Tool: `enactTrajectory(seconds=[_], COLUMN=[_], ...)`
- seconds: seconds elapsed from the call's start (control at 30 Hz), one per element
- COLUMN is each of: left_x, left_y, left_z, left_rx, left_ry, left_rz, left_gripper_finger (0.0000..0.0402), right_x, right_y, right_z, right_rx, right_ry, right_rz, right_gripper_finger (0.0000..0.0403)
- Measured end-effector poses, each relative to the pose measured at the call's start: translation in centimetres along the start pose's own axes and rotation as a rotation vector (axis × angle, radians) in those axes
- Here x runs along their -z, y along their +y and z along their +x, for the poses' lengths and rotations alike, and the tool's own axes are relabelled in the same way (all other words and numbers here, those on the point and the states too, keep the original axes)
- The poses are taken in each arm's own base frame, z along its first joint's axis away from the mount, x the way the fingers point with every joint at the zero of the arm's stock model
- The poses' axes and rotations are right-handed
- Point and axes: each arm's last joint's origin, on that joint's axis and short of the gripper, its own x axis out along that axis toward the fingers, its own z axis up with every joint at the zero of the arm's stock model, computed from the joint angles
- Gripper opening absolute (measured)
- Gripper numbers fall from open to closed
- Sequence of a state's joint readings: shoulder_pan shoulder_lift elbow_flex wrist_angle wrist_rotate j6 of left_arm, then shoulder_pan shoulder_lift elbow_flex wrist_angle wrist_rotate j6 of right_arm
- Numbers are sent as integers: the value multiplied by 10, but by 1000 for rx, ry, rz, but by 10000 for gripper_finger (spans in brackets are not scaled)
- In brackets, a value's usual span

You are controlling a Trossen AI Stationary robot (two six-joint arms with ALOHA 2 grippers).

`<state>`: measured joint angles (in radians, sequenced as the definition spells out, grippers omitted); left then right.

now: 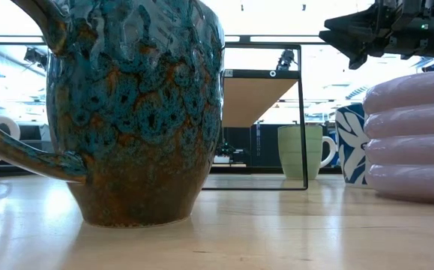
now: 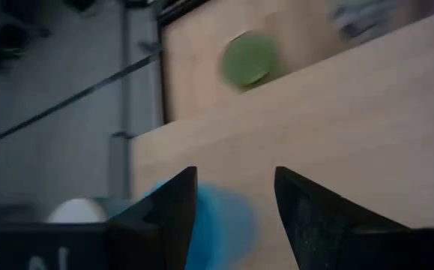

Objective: Place coffee mugs
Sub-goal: Put the green mug on the shelf

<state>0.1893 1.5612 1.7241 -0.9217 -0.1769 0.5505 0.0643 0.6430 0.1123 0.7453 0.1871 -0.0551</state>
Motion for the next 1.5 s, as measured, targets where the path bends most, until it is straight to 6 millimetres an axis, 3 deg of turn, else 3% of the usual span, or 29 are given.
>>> enactTrajectory(seconds=[0.2, 0.47, 0.8, 1.0, 1.17, 1.5], left_x=[21, 71, 124, 144, 154, 173], left_y=[-16, -48, -86, -99, -106, -118], left_z=[-19, -21, 4, 11, 17, 19], left_rx=[144, 89, 24, -10, -46, -122], left_ry=[-65, -199, -362, -435, -515, -693], left_rz=[-147, -248, -327, -332, -333, -355], left_gripper_finger=[159, 144, 144, 144, 144, 144], right_x=[0, 8, 10, 9, -3, -7], right_y=[0, 1, 2, 2, -5, -23], right_z=[0, 2, 34, 56, 74, 89], right_rx=[-2, -1, 164, 240, 279, 260], right_ry=[3, 89, 343, 500, 656, 1050], right_rz=[2, -16, -97, -160, -181, -150], right_gripper_finger=[165, 165, 165, 165, 175, 193])
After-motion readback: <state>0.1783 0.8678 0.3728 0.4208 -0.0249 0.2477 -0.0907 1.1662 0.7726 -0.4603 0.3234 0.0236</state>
